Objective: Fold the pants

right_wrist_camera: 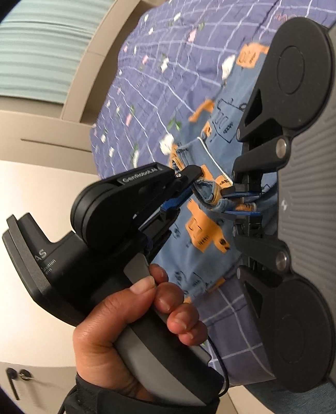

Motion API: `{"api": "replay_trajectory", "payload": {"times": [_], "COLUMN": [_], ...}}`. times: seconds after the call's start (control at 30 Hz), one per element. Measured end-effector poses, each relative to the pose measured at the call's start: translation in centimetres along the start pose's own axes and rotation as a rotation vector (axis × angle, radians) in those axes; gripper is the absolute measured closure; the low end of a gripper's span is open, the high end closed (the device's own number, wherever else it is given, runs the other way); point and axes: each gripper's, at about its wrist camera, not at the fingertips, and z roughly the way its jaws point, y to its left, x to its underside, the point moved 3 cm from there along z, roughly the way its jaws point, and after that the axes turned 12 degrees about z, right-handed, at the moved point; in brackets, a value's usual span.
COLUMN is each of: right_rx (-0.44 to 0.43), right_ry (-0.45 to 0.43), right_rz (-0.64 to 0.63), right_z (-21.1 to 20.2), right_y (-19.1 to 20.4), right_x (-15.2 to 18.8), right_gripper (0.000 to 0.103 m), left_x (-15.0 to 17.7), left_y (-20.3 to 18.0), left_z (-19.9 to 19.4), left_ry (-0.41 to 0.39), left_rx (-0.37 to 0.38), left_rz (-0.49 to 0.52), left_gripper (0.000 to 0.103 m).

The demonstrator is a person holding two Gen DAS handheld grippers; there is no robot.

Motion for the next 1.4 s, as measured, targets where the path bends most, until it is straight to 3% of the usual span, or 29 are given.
{"api": "replay_trajectory", "payload": {"times": [0.13,0.23,0.33,0.4,0.5,0.57,0.77,0.97,1.2,1.4], "right_rx": [-0.002,-0.005,-0.008,0.011,0.079,0.149,0.332,0.428,0.454,0.444], "right_ry": [0.032,0.043,0.024,-0.007,-0.054,-0.076,-0.112,-0.104,-0.04,-0.039], "right_rz": [-0.001,0.012,0.02,0.014,0.011,0.026,0.137,0.24,0.256,0.264], "right_z": [1.3,1.5,0.6,-0.5,-2.3,-3.0,-3.2,-1.6,1.1,1.2], "right_y": [0.1,-0.1,-0.5,-1.1,-2.7,-4.7,-11.2,-16.0,-18.0,-18.2], "right_x": [0.5,0.8,0.8,1.0,1.1,1.1,0.6,0.1,1.2,1.4], "right_gripper": [0.091,0.086,0.068,0.042,0.022,0.011,0.0,0.0,0.0,0.0], "left_x": [0.5,0.6,0.5,0.4,0.4,0.5,1.6,2.1,2.6,2.5], "left_y": [0.4,0.3,0.3,0.1,-0.4,-0.9,-1.7,-2.0,-2.7,-2.9], "left_z": [0.8,0.9,0.3,-0.3,-0.7,-0.5,1.3,2.1,3.0,2.6], "left_ry": [0.014,0.018,0.001,-0.019,-0.047,-0.054,-0.027,-0.044,-0.028,-0.022], "left_rx": [0.002,0.007,-0.011,-0.041,-0.1,-0.139,-0.238,-0.318,-0.362,-0.37], "left_rz": [-0.014,-0.018,-0.017,-0.005,0.027,0.049,0.084,0.123,0.213,0.214], "left_gripper": [0.091,0.078,0.053,0.032,0.013,0.007,0.006,0.004,0.001,0.001]}}
